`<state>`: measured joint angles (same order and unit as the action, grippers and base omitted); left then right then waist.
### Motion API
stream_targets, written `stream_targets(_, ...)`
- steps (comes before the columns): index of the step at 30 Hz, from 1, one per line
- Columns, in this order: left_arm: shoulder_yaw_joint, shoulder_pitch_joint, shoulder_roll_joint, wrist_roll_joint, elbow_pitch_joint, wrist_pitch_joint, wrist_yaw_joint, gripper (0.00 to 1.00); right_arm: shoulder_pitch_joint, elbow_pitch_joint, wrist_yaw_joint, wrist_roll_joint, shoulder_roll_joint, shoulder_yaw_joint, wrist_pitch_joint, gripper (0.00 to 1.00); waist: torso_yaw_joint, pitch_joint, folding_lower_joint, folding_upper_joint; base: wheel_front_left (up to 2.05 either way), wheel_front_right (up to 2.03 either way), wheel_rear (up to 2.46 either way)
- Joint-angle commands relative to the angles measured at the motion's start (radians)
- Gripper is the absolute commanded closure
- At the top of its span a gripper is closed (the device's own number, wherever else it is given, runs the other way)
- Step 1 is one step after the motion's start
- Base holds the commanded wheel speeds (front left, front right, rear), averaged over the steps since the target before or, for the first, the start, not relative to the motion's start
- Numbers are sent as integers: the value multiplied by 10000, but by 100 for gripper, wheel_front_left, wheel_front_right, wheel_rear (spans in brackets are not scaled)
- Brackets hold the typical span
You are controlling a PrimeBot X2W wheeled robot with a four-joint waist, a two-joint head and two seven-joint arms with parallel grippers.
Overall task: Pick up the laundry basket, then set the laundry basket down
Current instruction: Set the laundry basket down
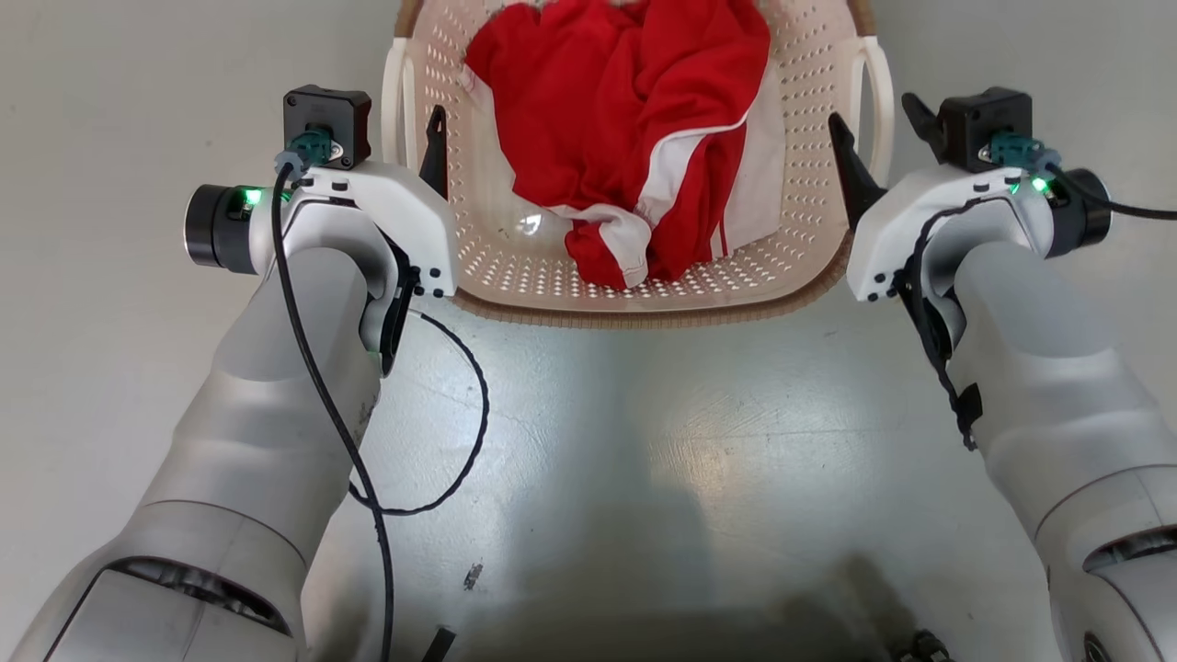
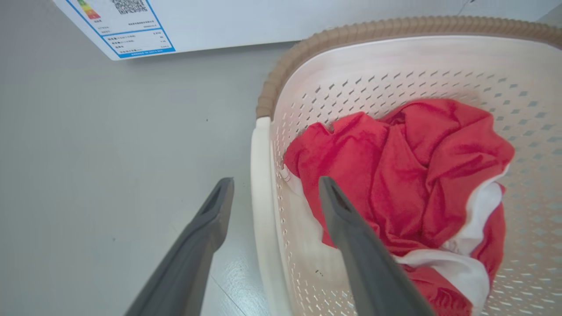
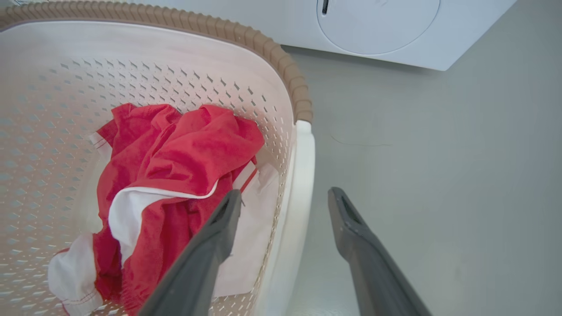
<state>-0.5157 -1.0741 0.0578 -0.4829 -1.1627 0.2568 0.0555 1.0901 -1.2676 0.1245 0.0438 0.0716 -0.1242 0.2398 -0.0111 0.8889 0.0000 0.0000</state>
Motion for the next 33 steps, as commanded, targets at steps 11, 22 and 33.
stream_targets(11,639,1161,333,285,934,49,-69,0,-1175,944,62,-304,-214,216,215,0,-59,-1437,0,0,0,0,0)
stream_targets(22,1321,2433,298,686,1972,49,-104,0,-2566,2159,62,-475,-214,637,218,0,-33,-3596,0,0,0,0,0)
stream_targets(33,2115,4358,219,1003,2647,49,-228,0,-3989,2882,62,-878,-214,963,219,0,-25,-6107,0,0,0,0,0)
